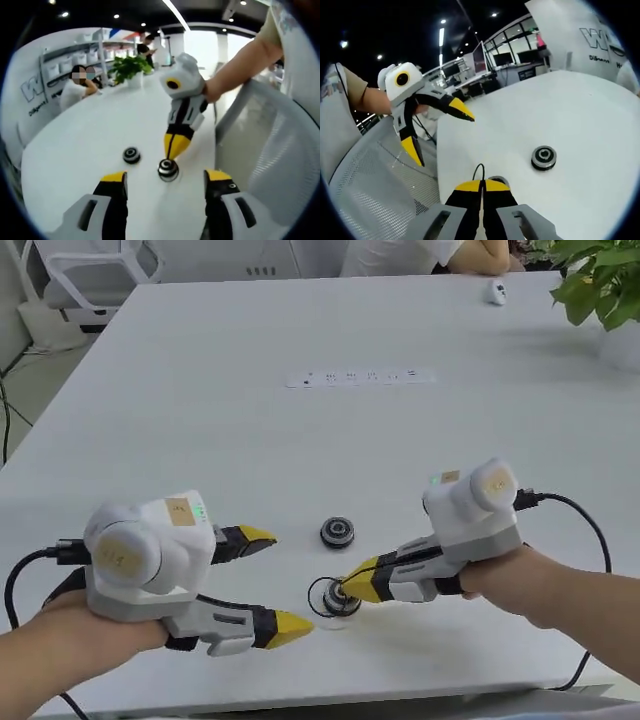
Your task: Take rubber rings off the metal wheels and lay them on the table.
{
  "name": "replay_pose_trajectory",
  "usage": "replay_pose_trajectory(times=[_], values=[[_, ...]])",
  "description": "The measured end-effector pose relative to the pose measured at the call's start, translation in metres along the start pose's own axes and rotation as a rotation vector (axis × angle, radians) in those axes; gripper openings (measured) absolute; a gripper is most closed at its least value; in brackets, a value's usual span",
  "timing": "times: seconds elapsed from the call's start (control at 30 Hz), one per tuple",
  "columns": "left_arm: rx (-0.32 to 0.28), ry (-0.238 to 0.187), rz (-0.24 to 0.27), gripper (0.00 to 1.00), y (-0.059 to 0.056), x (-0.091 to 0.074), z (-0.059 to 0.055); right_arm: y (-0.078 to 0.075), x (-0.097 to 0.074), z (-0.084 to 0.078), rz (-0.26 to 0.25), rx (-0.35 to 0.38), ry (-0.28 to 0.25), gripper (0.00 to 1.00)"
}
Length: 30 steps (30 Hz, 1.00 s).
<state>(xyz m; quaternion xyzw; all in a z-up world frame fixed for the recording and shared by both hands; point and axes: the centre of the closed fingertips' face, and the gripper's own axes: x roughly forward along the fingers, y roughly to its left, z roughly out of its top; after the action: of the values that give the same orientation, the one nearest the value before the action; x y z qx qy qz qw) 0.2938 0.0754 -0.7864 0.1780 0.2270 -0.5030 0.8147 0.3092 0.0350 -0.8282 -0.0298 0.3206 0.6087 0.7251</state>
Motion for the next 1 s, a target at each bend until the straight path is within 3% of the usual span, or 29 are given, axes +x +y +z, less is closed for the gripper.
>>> replay_pose_trajectory(times=[0.2, 0.47, 0.67, 1.0], values=[[-0.028, 0.011, 0.033, 0.68, 0.006, -0.014, -0.012, 0.005, 0.008, 0.008, 0.015, -0.001, -0.007, 0.00], [-0.044, 0.016, 0.069, 0.69, 0.014, -0.026, -0.019, 0.010, 0.029, 0.015, 0.015, -0.009, -0.014, 0.00], [-0.055, 0.014, 0.082, 0.69, 0.015, -0.029, -0.018, 0.007, 0.044, 0.011, -0.027, -0.029, 0.008, 0.00], [-0.059, 0.020, 0.094, 0.69, 0.017, -0.032, -0.020, 0.003, 0.055, 0.009, -0.082, -0.101, 0.030, 0.00]])
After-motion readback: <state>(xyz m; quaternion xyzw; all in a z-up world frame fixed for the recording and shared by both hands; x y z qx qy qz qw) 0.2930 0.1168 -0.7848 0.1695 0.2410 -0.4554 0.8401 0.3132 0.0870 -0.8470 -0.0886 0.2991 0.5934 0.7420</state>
